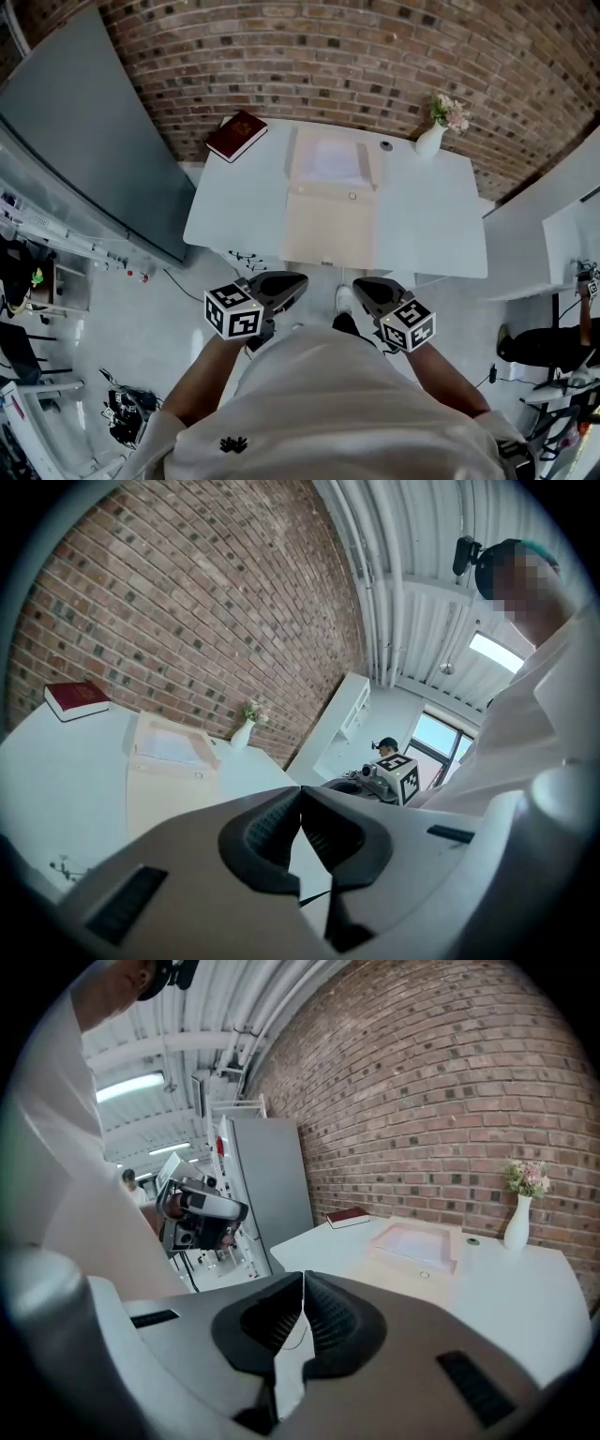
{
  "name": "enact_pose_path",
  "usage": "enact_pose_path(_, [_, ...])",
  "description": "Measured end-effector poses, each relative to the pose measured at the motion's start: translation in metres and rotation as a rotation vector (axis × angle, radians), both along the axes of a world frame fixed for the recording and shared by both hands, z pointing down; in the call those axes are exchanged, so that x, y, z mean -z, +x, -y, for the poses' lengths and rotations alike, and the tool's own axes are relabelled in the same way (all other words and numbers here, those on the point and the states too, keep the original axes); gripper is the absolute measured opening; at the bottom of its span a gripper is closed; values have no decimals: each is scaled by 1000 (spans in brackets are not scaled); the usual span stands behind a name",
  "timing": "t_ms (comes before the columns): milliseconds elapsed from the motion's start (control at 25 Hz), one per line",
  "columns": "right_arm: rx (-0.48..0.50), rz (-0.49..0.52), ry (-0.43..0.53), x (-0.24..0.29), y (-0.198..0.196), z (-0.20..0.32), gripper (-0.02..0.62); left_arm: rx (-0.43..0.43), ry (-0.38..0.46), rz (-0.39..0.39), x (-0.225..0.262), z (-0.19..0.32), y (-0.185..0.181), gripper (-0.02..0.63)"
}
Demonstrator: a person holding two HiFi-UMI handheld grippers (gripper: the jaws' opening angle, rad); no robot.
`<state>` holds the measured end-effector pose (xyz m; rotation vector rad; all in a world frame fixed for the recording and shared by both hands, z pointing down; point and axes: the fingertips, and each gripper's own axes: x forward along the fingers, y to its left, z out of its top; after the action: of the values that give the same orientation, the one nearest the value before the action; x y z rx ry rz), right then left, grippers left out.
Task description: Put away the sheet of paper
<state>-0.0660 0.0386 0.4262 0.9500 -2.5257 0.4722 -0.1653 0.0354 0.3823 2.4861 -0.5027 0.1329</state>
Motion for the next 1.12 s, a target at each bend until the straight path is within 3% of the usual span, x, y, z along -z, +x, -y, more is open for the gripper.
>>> enact_pose_path(640, [-35,-13,20,13,9,-3,29,5,23,-7,8,-4,-10,25])
enact_pose_path(1120, [8,-40,55,15,-1,-13,29,17,0,-21,0,-15,-9,25])
